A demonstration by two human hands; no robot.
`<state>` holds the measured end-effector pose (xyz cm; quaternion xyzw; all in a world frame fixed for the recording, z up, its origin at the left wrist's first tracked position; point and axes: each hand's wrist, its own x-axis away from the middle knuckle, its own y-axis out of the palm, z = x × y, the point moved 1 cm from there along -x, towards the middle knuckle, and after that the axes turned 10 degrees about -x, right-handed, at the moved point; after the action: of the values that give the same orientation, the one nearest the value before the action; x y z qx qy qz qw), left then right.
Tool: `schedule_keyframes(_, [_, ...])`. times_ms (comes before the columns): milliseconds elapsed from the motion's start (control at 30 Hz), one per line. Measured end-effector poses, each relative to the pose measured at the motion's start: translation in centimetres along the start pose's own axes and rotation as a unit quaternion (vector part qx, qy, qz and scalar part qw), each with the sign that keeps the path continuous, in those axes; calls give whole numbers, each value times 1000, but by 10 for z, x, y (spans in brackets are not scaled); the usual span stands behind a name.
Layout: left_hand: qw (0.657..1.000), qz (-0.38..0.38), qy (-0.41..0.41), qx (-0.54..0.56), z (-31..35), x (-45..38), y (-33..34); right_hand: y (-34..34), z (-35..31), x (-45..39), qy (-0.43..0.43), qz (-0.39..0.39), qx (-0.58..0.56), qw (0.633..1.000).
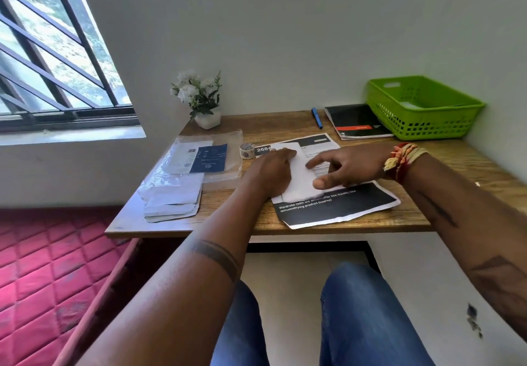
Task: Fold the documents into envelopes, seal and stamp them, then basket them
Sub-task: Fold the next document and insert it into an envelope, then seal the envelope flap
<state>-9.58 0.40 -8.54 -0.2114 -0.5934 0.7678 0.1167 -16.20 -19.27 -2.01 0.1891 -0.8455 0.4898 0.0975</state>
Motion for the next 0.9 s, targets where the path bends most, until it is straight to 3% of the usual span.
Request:
schedule_keyframes(133, [998, 36, -17, 41, 1, 5, -2, -4, -9, 4, 20, -34, -34, 999])
schedule_keyframes(300, [990, 79, -39, 109, -6, 17, -15, 4, -38, 5, -63, 135, 2, 989])
schedule_keyframes(500, [991, 112, -46, 60, -41, 62, -57, 46, -95, -14, -182, 178, -79, 964])
schedule_keyframes(733, [972, 149, -179, 11, -129, 155, -83, 103, -172, -29, -261, 135, -14, 956])
schedule_keyframes(900, [962, 131, -237, 19, -148, 197, -84, 148, -197, -40, -252, 117, 102, 955])
